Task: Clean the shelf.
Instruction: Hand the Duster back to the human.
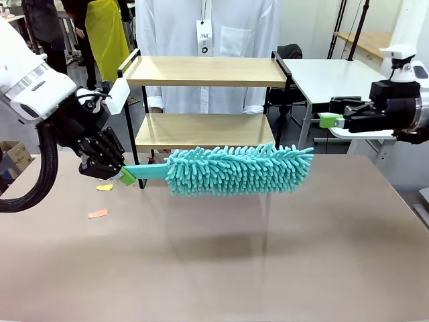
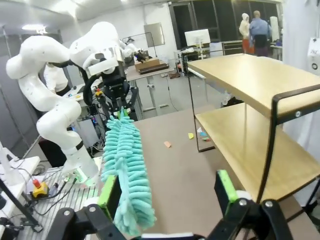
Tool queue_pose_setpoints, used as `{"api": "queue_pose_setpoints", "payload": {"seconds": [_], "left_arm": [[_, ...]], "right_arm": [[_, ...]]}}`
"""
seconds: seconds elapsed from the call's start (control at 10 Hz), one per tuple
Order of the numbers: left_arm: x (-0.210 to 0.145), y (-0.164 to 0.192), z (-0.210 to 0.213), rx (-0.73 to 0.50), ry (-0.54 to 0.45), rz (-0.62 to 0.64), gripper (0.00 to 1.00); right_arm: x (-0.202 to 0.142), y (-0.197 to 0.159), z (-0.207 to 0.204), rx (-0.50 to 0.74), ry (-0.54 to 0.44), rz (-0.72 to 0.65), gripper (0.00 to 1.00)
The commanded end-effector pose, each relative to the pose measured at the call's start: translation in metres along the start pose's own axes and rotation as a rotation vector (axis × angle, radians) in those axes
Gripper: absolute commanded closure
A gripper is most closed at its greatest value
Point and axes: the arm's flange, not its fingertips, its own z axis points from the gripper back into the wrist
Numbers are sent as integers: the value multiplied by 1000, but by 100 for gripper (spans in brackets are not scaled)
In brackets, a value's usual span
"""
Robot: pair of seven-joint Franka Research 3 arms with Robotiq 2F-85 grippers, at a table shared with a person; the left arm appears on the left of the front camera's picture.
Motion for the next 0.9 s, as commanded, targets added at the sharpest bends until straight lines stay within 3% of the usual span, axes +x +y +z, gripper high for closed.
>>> {"api": "queue_pose_setpoints", "payload": {"seconds": [0.0,0.8], "left_arm": [[1,0,0,-7,-28,11,87],[1,0,0,-7,-28,11,87]], "right_arm": [[-8,15,-2,32,-48,30,0],[-71,28,-18,81,64,-39,0]]}}
